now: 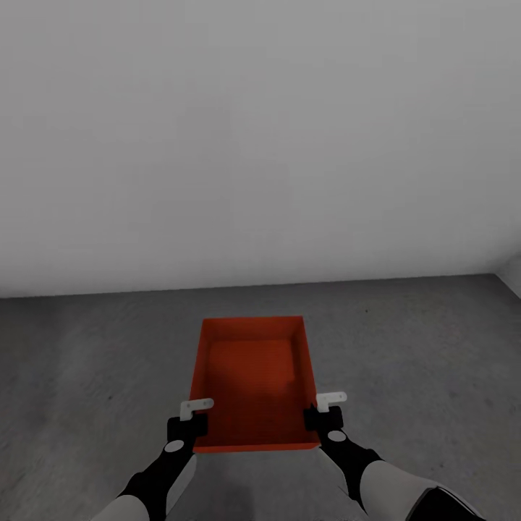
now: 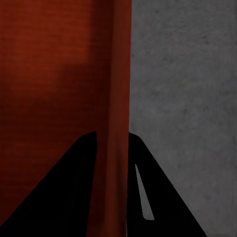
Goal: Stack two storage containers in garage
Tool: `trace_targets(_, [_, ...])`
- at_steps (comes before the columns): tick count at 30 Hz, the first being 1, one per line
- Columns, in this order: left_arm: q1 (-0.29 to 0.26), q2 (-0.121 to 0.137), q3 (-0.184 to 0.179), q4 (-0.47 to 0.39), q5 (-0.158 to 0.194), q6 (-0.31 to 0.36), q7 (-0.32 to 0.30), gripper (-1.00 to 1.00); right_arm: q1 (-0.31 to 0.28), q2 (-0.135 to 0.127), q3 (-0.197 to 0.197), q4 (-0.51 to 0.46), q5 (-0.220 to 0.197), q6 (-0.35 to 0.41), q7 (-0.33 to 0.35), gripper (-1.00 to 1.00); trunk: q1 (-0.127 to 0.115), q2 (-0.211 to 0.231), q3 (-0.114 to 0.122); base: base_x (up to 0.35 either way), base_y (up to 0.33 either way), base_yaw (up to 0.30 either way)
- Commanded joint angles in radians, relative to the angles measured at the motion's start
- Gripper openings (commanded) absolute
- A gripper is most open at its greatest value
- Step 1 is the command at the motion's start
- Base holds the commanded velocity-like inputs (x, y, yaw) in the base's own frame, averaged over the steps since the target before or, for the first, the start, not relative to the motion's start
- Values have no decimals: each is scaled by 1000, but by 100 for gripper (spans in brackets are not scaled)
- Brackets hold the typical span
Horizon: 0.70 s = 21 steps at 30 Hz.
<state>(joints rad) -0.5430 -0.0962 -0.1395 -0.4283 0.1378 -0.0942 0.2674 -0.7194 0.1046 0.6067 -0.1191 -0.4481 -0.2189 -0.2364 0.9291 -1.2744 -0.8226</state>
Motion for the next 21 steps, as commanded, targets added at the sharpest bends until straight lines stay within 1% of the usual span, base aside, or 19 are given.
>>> trace_targets(1, [-1,1,4,-3,9,-2,12,-100,0,-1,-4,1,-12,-4,-4,-100,0,0,-2,0,0,-3])
trace_targets(21, [-1,1,5,-3,9,-2,12,-100,0,-2,-4,1,-12,-5,-3,-100,0,0,-33,0,0,0])
